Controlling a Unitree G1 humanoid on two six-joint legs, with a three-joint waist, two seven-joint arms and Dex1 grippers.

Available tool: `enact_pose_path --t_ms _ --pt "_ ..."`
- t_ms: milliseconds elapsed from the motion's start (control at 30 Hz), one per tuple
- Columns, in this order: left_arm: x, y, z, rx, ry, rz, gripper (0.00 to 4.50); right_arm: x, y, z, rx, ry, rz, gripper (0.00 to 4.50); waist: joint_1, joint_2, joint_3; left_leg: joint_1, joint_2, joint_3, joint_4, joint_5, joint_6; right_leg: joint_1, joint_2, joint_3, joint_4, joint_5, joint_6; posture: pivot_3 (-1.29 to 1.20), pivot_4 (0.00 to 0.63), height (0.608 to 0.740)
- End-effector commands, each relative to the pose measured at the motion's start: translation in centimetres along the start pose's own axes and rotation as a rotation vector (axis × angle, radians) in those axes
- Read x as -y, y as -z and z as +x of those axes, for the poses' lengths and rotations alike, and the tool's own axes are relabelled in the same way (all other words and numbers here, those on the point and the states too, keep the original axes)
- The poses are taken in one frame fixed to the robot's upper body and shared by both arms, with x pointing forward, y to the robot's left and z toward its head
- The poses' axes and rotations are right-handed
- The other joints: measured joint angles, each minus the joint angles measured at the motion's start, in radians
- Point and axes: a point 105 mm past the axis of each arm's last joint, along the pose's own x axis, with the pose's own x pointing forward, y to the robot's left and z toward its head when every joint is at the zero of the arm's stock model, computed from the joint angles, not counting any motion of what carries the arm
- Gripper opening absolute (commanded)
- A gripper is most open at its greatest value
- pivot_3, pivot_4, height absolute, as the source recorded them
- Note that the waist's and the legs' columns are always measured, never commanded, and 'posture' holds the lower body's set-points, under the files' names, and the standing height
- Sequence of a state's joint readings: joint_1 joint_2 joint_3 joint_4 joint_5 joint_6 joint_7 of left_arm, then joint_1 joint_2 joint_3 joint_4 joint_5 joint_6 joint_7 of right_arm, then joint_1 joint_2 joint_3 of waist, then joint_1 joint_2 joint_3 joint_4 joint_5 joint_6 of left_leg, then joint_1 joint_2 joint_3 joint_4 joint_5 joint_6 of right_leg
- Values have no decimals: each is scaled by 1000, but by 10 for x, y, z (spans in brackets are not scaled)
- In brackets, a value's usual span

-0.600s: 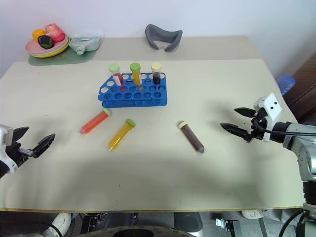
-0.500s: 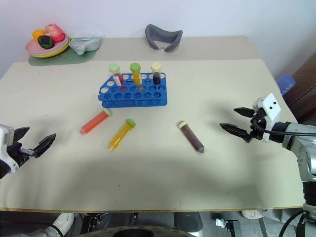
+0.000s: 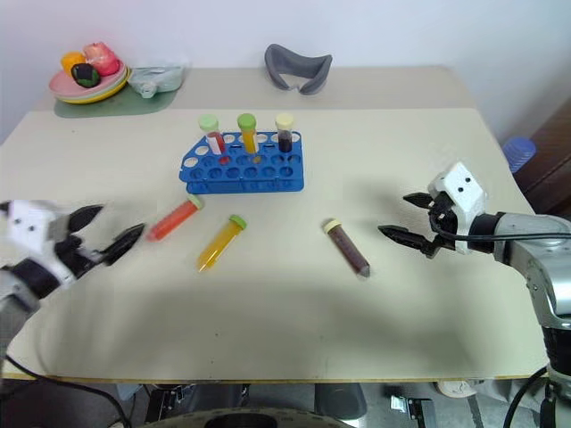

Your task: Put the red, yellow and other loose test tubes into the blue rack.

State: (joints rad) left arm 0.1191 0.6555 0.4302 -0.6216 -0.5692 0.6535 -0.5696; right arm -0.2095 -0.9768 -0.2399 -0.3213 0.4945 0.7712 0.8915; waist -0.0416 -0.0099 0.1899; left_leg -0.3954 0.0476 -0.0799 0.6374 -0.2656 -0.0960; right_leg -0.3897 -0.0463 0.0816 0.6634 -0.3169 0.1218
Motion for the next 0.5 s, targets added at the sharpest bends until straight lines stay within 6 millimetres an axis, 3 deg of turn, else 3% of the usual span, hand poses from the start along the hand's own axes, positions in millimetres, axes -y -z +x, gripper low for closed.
enact_pose_path --t_ms 33,133,267,400,500 --pt "46 -12 18 33 204 23 4447 -5 -10 -8 -87 77 -39 4500 1 0 0 0 0 0 0 0 0 0 0 0 0 0 0 0 150 740" --pt "70 -14 29 44 320 51 4447 -24 -18 -9 -123 46 23 4500 -4 0 0 0 0 0 -1 0 0 -1 1 0 0 0 0 0 150 740" --pt "92 -6 38 27 474 79 4447 -54 -26 13 -192 -26 151 4500 -9 0 0 3 0 0 -1 0 0 0 2 1 1 0 -1 0 150 740" --pt "88 6 41 -7 503 119 4447 -69 -30 40 -215 -43 157 4500 -2 0 -1 2 0 0 -2 0 0 -1 2 1 1 0 -1 0 150 740" --pt "85 10 42 -11 510 151 4447 -69 -22 56 -273 -10 193 4500 1 0 -1 -1 0 0 -2 0 0 -3 1 1 0 0 -1 0 150 740"
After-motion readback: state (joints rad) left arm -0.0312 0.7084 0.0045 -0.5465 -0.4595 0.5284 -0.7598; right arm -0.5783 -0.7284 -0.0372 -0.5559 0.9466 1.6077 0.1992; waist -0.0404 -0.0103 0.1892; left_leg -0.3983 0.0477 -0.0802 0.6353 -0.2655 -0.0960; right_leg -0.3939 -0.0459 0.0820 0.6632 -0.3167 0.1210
